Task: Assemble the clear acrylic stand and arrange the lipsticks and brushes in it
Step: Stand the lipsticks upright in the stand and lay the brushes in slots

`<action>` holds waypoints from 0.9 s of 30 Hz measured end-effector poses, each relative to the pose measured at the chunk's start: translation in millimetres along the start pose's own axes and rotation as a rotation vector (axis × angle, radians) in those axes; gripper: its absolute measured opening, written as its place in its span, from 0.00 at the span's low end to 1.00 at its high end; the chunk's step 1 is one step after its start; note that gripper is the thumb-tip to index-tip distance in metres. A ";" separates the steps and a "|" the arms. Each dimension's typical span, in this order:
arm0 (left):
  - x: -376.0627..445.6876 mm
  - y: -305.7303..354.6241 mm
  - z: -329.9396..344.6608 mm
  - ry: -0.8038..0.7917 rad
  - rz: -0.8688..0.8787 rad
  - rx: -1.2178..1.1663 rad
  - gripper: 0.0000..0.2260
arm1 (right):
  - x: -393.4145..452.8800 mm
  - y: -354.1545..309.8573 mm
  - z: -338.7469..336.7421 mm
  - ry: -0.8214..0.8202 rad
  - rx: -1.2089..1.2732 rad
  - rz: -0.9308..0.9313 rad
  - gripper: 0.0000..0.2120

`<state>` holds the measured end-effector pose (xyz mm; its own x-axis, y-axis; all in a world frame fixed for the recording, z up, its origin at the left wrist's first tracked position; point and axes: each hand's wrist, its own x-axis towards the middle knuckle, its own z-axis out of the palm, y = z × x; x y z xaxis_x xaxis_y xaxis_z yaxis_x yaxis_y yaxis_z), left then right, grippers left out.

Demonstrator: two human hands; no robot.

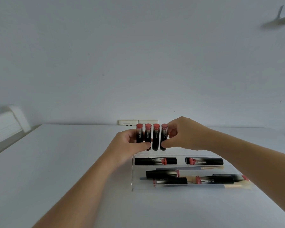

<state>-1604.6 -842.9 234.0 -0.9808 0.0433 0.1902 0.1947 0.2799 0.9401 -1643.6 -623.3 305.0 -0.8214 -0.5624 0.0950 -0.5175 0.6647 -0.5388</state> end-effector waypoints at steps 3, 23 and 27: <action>0.6 -0.8 -0.2 0.003 0.002 0.002 0.16 | -0.2 -0.7 -0.6 -0.005 0.008 -0.005 0.13; 1.0 -5.2 -10.5 0.019 0.041 -0.093 0.18 | -13.3 18.4 -12.3 0.052 -0.005 0.026 0.14; -4.0 6.2 -11.0 0.220 0.086 -0.131 0.18 | -34.0 22.1 -19.6 0.158 -0.004 0.029 0.09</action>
<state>-1599.3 -851.9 242.2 -0.9368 -0.1523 0.3149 0.2917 0.1570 0.9436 -1631.8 -579.8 306.2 -0.8635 -0.4584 0.2104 -0.4936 0.6820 -0.5397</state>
